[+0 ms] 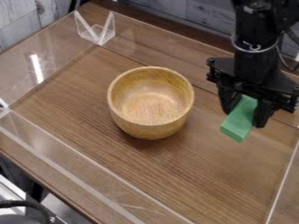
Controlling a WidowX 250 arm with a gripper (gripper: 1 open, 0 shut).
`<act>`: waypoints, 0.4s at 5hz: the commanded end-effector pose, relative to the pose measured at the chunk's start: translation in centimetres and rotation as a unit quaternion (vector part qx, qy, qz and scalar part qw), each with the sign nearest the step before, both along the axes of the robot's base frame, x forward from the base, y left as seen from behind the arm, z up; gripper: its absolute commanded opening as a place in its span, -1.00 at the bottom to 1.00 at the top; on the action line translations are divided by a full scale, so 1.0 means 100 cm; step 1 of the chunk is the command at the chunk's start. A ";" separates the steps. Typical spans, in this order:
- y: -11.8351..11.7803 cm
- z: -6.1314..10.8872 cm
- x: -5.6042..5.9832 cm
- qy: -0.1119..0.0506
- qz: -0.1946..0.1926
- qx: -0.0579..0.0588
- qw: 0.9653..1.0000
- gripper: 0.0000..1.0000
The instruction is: Put the green block in the brown bowl
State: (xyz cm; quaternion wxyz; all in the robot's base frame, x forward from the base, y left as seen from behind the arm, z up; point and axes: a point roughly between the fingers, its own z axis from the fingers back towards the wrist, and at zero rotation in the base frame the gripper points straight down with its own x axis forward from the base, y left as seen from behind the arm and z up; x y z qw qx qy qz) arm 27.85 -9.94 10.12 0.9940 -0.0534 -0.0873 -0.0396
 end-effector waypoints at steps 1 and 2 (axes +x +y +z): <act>0.004 0.004 0.009 -0.026 -0.006 -0.001 1.000 -1.00; 0.002 -0.001 0.014 -0.030 -0.010 -0.001 0.999 -1.00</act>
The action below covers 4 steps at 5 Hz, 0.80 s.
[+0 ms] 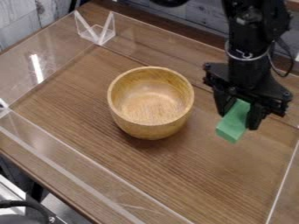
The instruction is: Put the green block in the brown bowl
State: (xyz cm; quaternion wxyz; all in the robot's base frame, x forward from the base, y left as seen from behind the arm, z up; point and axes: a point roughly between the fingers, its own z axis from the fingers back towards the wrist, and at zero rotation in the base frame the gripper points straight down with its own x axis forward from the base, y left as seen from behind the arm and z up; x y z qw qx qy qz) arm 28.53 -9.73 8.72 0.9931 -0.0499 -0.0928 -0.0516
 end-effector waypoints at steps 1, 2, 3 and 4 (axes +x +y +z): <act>-0.003 0.010 0.011 -0.026 -0.001 -0.006 1.000 -1.00; -0.001 0.022 0.012 -0.031 -0.001 -0.007 1.000 -1.00; 0.013 0.031 0.010 -0.029 0.014 -0.011 0.999 -1.00; 0.039 0.063 0.009 -0.036 0.050 -0.021 0.998 -1.00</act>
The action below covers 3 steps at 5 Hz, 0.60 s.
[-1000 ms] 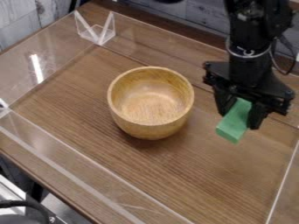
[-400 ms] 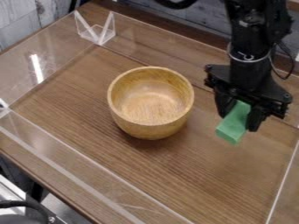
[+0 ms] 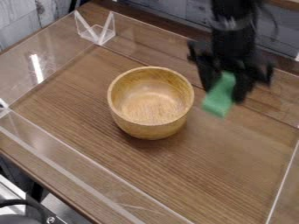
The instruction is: Put the green block in the brown bowl
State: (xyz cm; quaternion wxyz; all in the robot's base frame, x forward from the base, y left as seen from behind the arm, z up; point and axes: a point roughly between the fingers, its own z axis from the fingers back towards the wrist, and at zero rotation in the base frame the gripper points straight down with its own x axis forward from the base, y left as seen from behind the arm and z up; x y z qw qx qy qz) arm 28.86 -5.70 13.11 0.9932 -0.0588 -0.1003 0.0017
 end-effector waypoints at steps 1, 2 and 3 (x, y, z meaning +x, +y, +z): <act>0.023 0.054 0.010 -0.044 0.024 -0.011 0.999 -1.00; 0.039 0.054 0.003 -0.046 0.028 -0.014 0.998 -1.00; 0.044 0.050 -0.011 -0.038 0.019 -0.012 0.999 -1.00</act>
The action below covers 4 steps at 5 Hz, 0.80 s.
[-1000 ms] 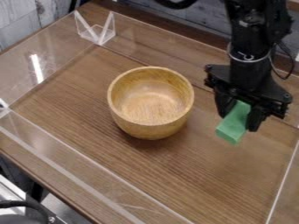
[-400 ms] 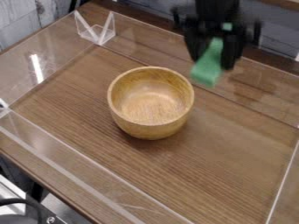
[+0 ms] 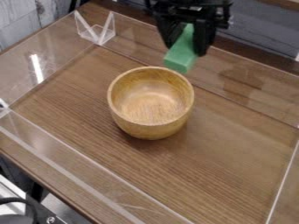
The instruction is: Put the green block in the brown bowl
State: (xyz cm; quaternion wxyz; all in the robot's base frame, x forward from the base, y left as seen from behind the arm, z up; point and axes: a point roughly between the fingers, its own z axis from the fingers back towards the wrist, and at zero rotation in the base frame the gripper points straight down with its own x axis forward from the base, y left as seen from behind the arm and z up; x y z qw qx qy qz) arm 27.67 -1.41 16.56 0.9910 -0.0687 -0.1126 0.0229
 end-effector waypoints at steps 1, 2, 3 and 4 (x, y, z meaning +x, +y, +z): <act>0.003 0.012 -0.006 -0.025 -0.006 0.002 1.000 -1.00; 0.006 0.009 -0.008 -0.025 -0.006 0.004 1.000 -1.00; 0.009 0.005 -0.009 -0.024 -0.005 0.006 1.000 -1.00; 0.012 -0.001 -0.010 -0.022 -0.005 0.009 1.000 -1.00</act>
